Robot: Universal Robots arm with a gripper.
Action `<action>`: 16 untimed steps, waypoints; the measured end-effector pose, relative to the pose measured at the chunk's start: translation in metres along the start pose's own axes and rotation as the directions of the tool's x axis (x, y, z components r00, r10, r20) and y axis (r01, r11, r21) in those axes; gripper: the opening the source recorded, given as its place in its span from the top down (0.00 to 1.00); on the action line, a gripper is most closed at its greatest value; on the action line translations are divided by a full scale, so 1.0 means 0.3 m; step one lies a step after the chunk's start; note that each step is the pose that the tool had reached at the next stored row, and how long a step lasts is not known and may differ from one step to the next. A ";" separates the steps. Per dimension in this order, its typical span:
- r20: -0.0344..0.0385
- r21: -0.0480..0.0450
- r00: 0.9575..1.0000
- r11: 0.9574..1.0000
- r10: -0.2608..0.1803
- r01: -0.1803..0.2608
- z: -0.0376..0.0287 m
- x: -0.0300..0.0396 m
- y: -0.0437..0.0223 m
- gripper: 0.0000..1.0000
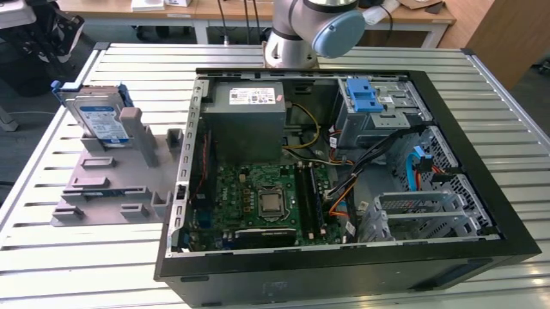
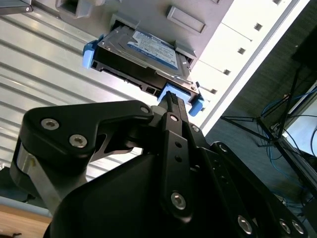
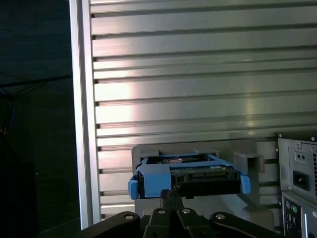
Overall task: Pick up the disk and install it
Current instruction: 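Pick up the disk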
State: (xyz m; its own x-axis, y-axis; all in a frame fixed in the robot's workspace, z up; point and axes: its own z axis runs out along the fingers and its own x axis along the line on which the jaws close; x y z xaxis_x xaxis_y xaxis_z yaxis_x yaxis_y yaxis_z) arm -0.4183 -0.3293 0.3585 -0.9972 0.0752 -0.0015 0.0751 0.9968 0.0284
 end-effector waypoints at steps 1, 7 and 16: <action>0.000 0.000 1.000 1.000 -0.002 0.002 0.000 0.000 0.000 0.89; -0.002 0.000 0.998 0.998 -0.070 0.070 0.000 0.000 0.000 0.89; -0.006 -0.001 0.976 0.976 -0.216 0.216 0.000 0.000 0.000 0.89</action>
State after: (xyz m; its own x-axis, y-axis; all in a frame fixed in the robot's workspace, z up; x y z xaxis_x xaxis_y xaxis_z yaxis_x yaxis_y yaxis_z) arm -0.4183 -0.3293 0.3583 -0.9899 -0.1417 -0.0015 -0.1417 0.9895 0.0284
